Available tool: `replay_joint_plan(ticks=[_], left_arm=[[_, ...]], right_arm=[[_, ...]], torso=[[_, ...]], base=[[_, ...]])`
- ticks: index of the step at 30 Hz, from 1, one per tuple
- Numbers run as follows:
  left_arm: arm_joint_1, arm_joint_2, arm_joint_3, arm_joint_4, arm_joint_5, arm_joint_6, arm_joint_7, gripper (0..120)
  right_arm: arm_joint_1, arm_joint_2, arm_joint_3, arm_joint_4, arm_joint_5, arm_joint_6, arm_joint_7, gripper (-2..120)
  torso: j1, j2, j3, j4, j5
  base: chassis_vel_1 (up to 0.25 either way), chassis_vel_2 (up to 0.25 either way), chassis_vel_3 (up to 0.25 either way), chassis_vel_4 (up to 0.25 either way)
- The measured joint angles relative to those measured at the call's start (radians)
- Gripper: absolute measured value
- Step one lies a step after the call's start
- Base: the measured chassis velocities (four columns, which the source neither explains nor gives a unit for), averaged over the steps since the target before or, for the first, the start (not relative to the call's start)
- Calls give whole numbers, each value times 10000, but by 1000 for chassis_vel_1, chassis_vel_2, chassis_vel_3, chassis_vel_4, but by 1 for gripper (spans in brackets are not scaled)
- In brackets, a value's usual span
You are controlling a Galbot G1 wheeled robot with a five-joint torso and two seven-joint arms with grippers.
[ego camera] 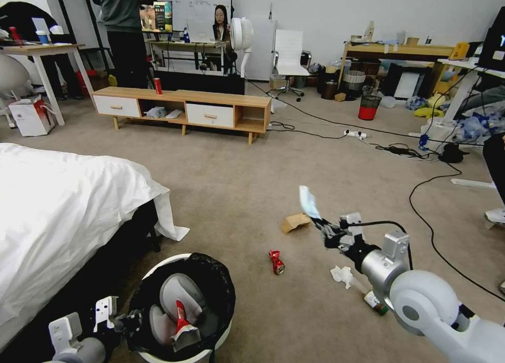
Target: Pick up the trash bin, then pick up the garbage from the floor and place it into the trash bin.
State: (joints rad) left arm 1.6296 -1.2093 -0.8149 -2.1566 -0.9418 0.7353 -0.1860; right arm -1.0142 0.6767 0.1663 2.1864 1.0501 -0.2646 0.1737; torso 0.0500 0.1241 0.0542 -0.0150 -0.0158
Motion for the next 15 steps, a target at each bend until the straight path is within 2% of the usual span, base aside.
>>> replay_joint_plan(ticks=[11, 15], left_arm=[[25, 143, 154, -26, 128, 0, 52, 1], [33, 232, 163, -37, 144, 0, 77, 1]], right_arm=[[1354, -36, -1455, 756, 1218, 466, -383, 0], [2598, 135, -2683, 732, 1765, 461, -354, 0]], torso=[[0, -1, 1, -1, 1], [1, 0, 1, -2, 1]], base=[[0, 0, 0, 0], [0, 0, 0, 0]])
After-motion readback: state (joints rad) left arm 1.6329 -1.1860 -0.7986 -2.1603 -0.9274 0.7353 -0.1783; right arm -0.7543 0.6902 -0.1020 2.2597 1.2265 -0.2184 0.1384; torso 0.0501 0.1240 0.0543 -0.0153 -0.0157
